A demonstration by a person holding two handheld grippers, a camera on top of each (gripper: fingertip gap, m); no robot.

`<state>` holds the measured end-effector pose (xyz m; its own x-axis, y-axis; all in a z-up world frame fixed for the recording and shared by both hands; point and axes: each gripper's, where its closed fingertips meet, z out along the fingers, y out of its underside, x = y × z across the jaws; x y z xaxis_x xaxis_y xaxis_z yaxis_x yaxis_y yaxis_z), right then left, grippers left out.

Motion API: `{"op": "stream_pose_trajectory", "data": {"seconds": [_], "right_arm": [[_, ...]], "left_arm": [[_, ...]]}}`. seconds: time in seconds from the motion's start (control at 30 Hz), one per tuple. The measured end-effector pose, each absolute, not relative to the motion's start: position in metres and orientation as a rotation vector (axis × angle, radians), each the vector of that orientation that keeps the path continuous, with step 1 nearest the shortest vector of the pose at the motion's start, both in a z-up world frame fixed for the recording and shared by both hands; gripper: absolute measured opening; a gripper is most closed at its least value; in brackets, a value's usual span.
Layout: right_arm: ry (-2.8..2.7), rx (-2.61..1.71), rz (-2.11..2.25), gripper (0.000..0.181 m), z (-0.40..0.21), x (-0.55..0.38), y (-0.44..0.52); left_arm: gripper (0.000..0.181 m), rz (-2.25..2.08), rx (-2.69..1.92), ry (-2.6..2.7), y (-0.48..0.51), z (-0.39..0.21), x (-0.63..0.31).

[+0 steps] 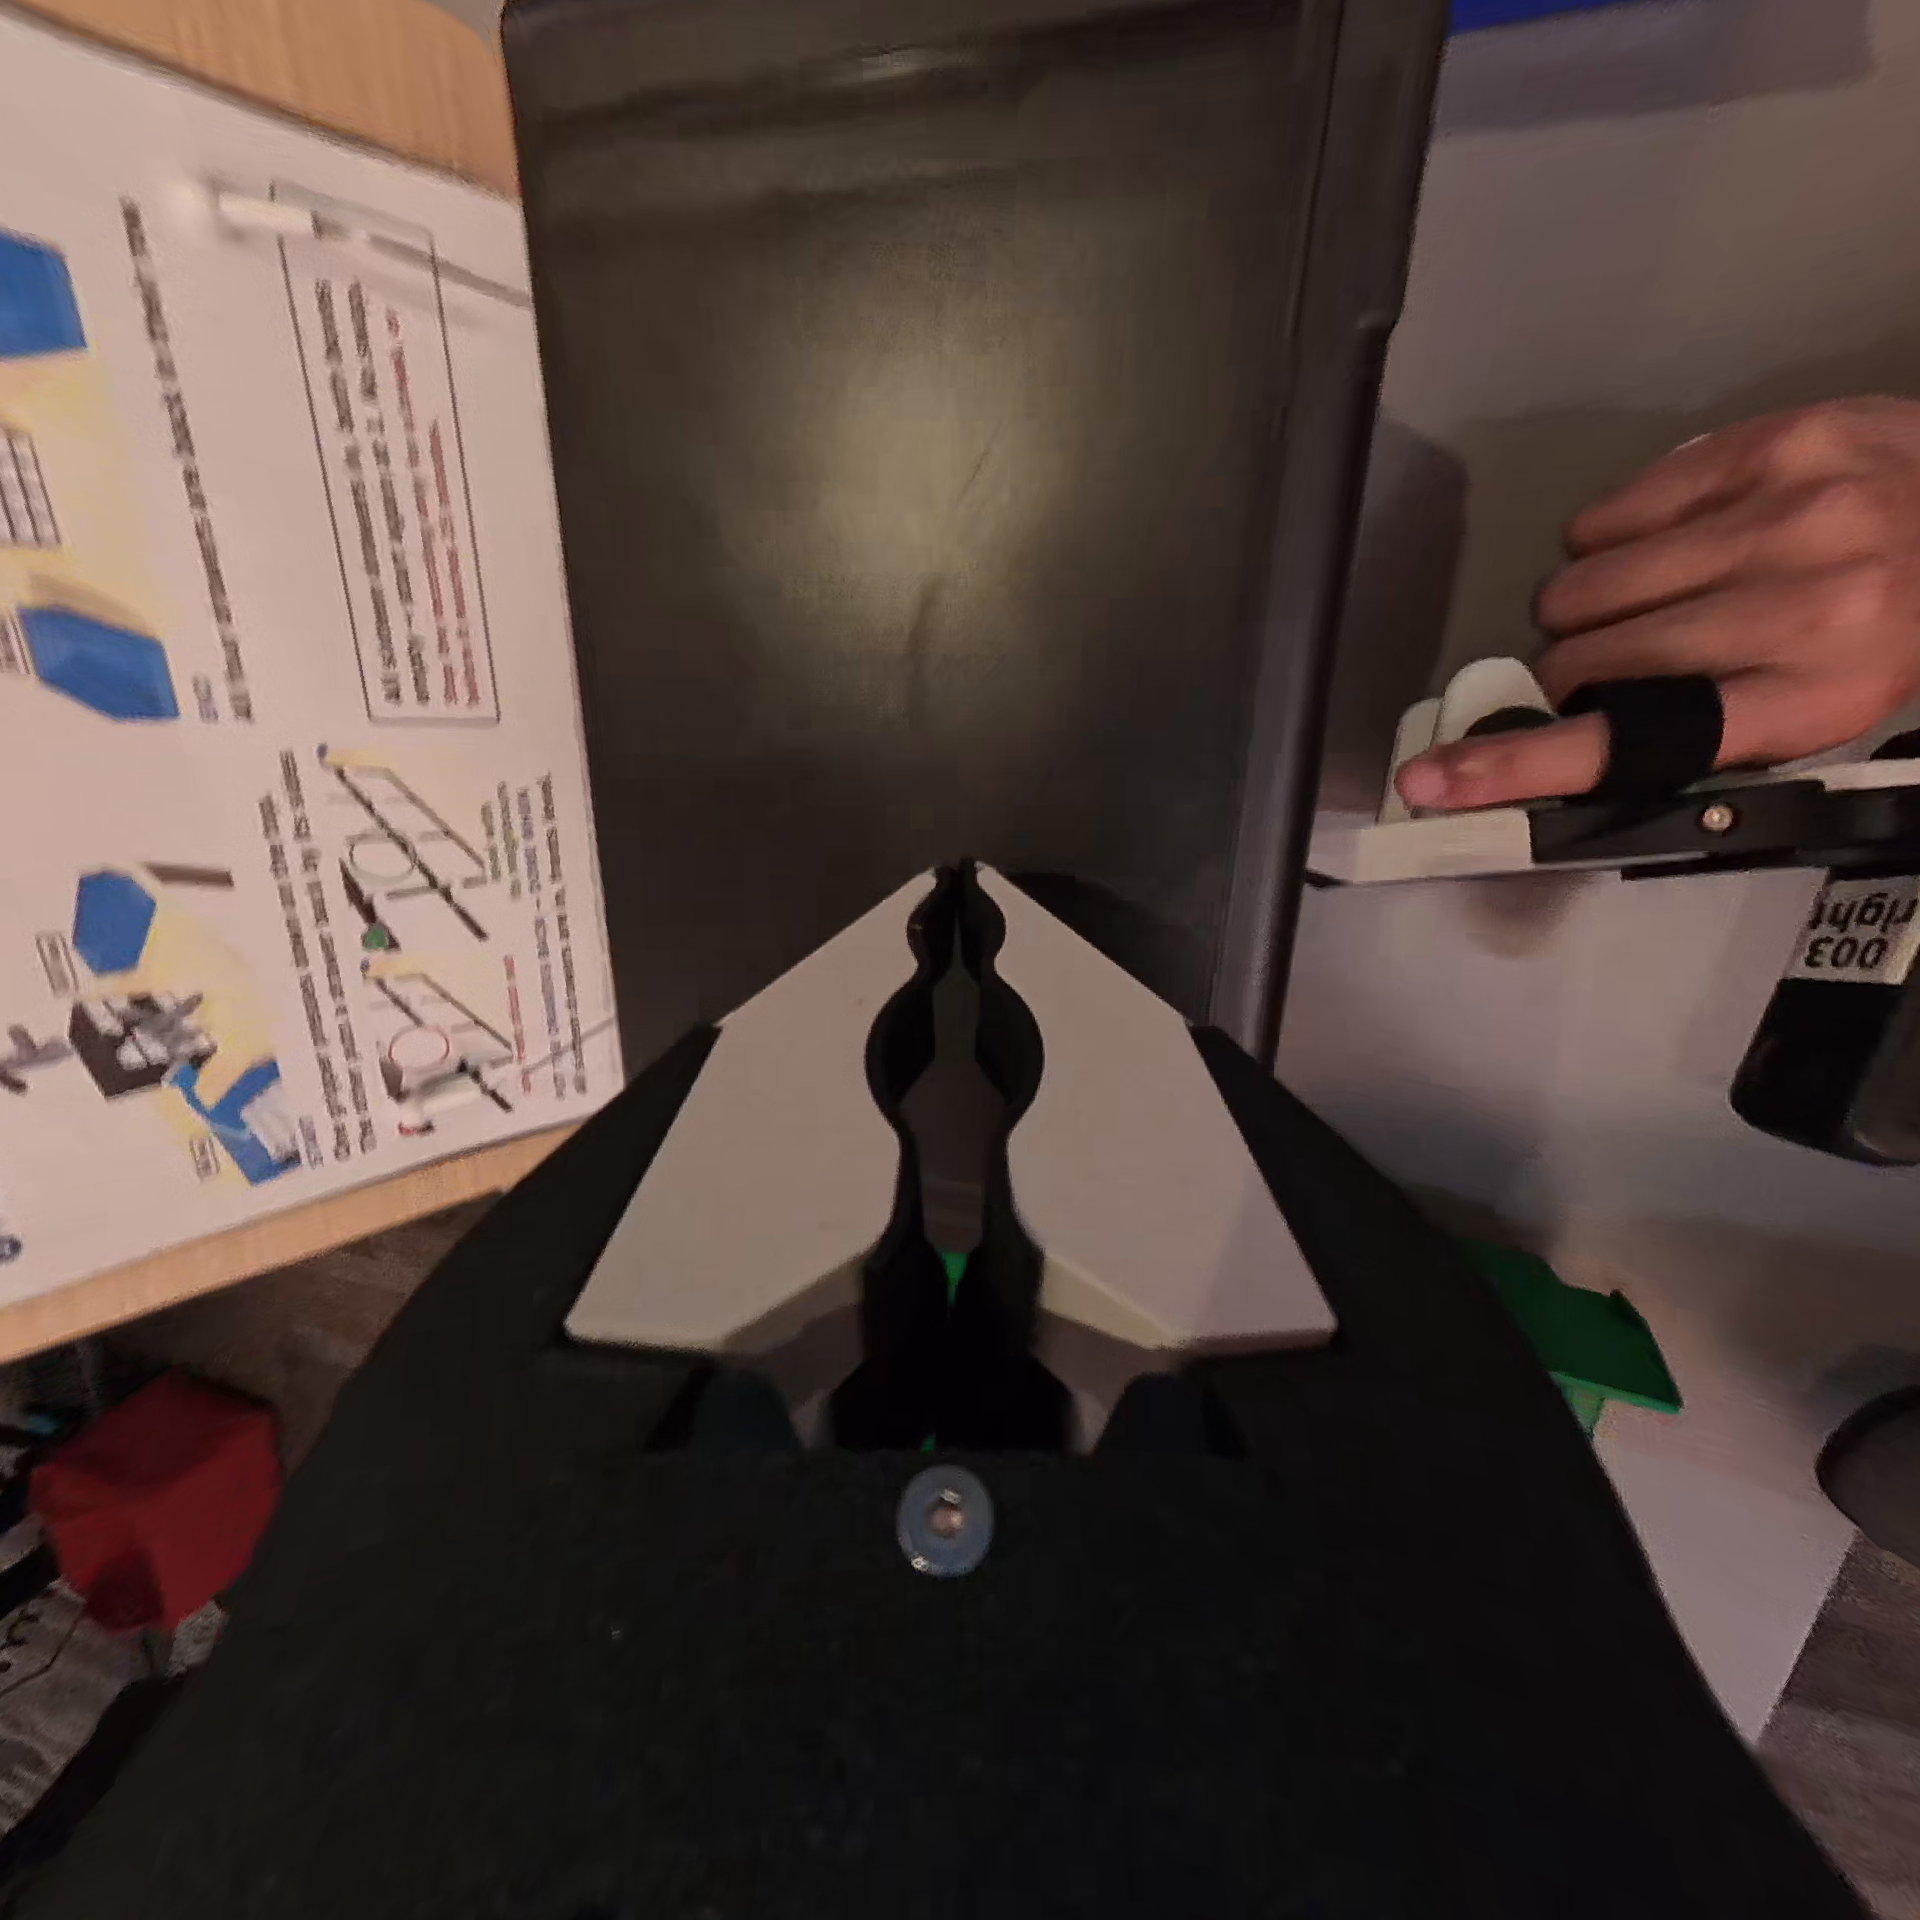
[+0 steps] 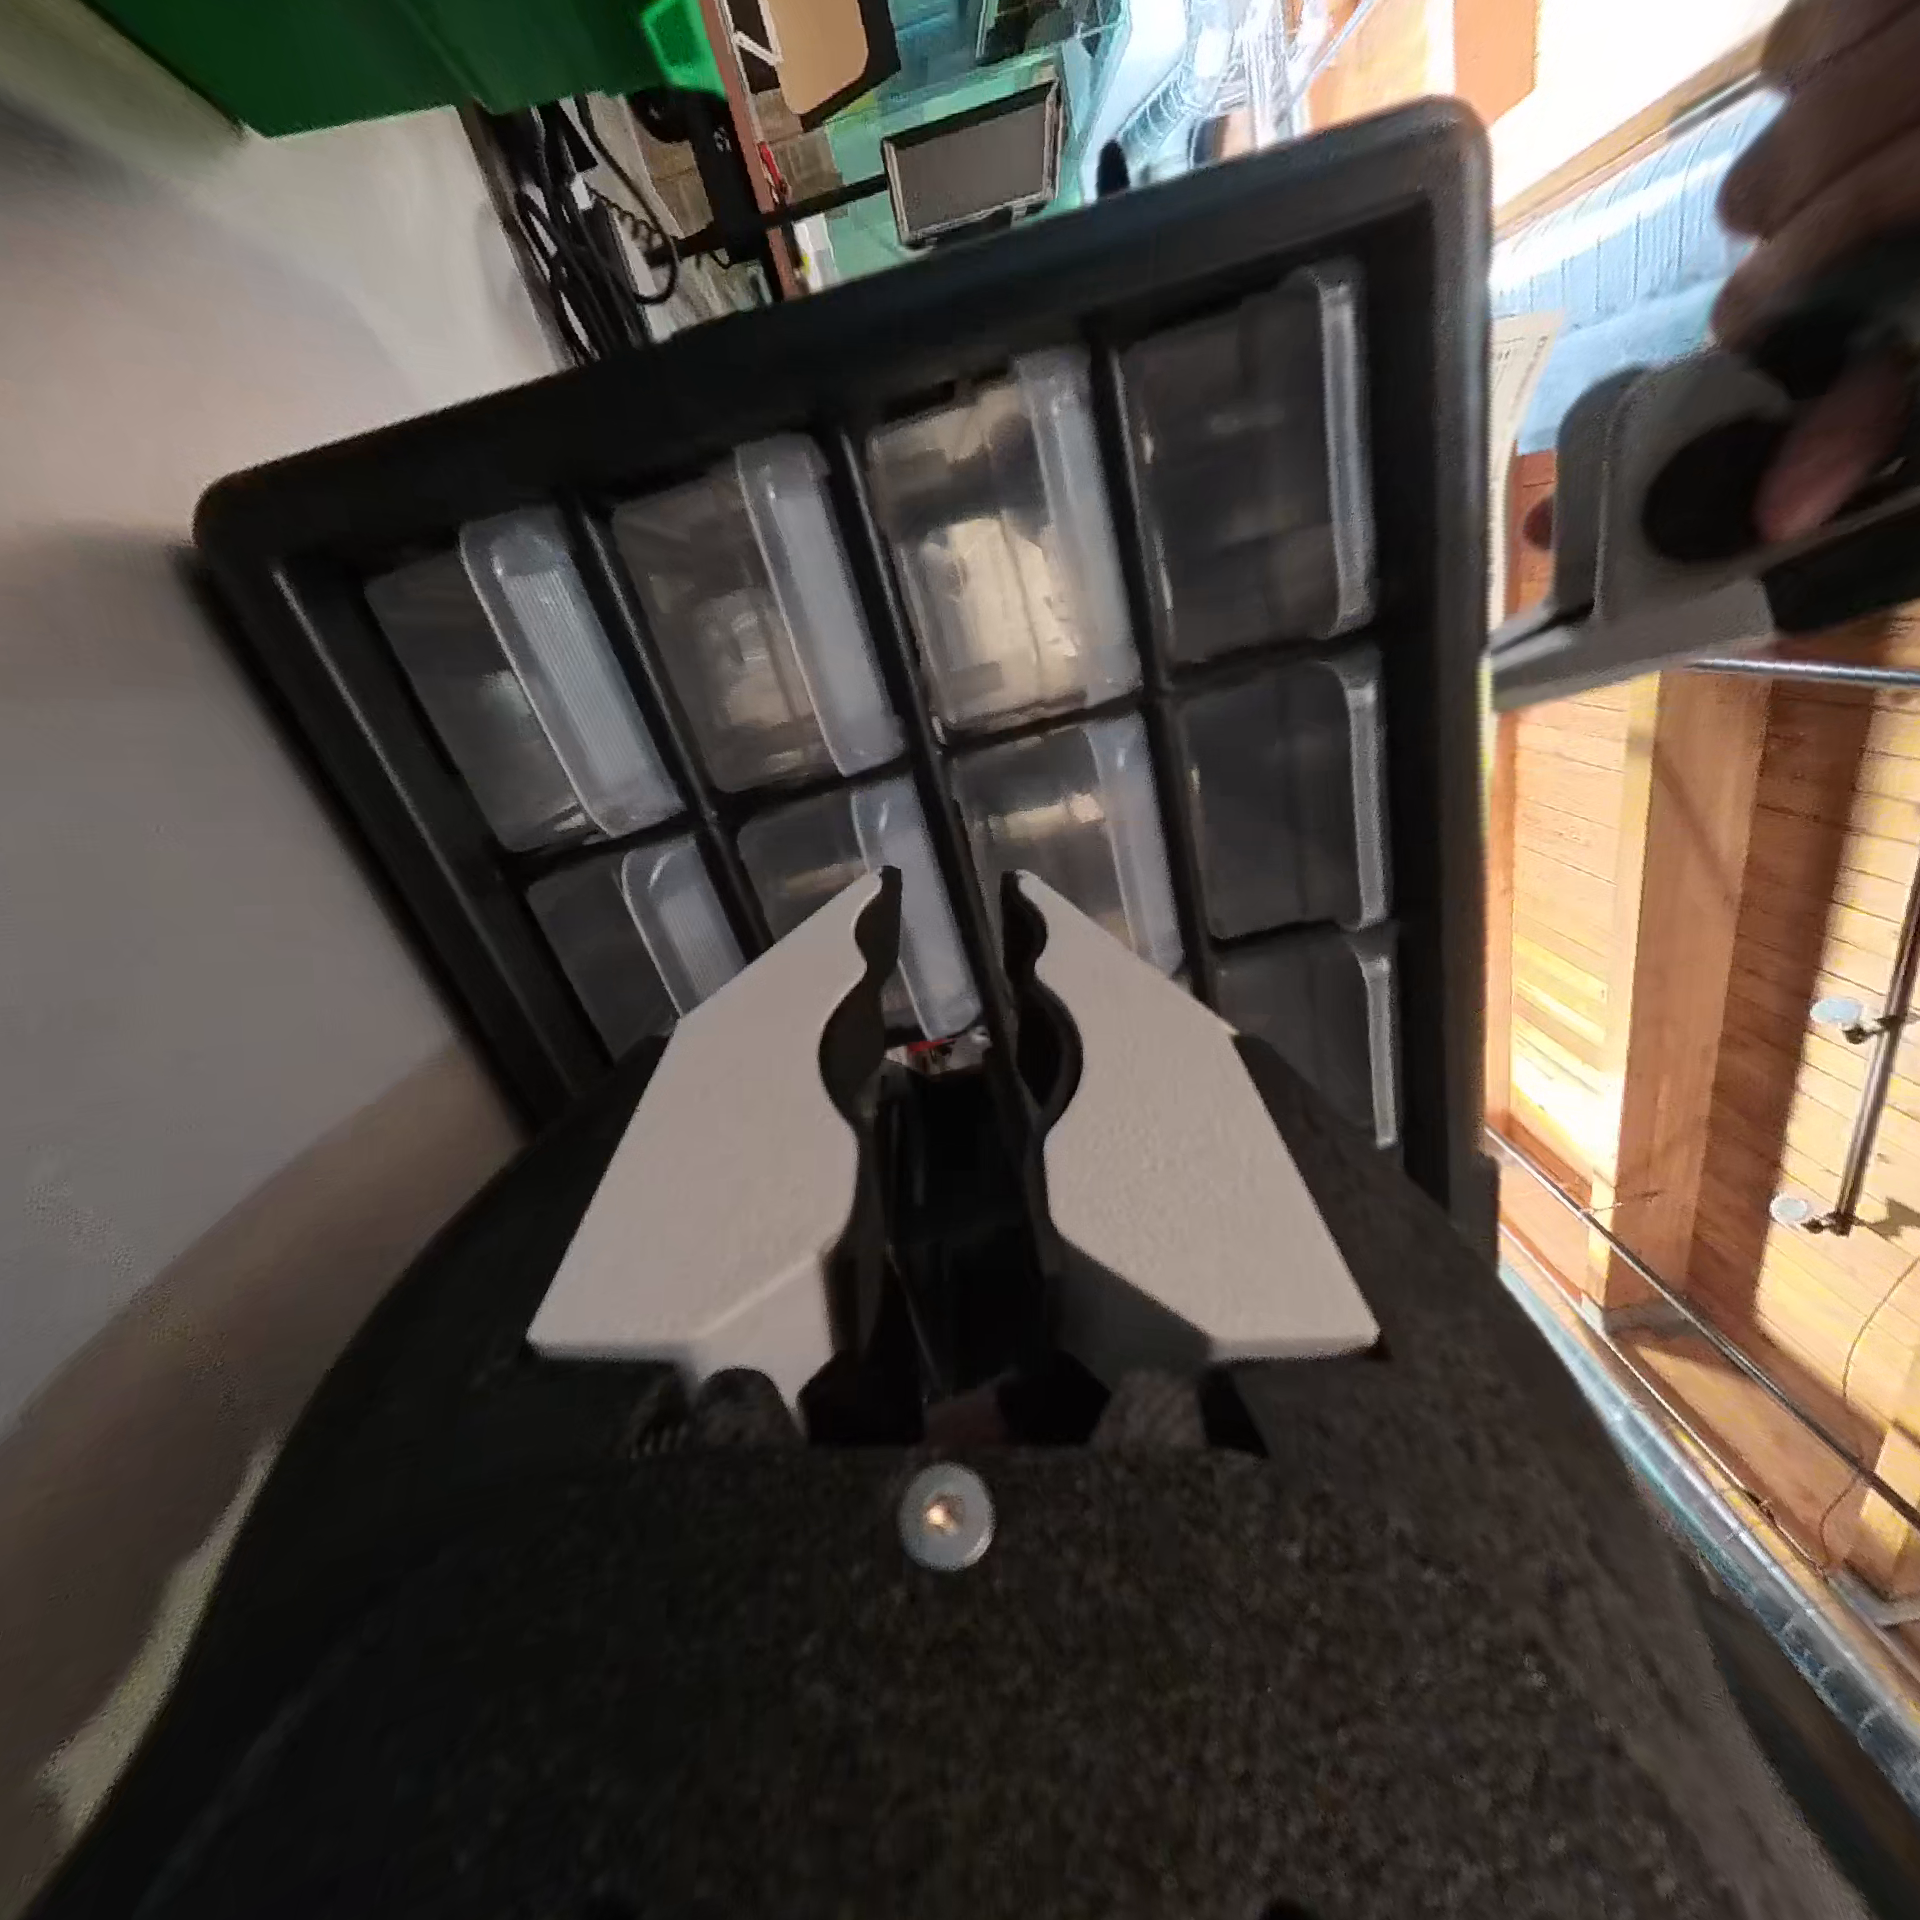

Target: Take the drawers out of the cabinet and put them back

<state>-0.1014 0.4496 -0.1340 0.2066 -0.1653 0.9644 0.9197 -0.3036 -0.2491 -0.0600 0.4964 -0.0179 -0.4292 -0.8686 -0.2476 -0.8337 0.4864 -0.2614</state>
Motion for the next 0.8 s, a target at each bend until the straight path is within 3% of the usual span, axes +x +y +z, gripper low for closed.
{"op": "stream_pose_trajectory", "data": {"seconds": [0.03, 0.53, 0.8], "right_arm": [[-0.771, -1.446, -1.318, 0.018, -0.136, -0.101, 0.451], [-0.800, -1.448, -1.364, 0.019, -0.141, -0.089, 0.460], [-0.799, -1.452, -1.388, 0.016, -0.140, -0.087, 0.457]], "left_arm": [[0.000, -0.146, -1.456, 2.383, 0.502, -0.018, -0.067], [0.000, -0.322, -1.629, 2.305, 0.518, -0.036, -0.091], [0.000, -0.198, -1.635, 2.294, 0.519, -0.036, -0.090]]}}
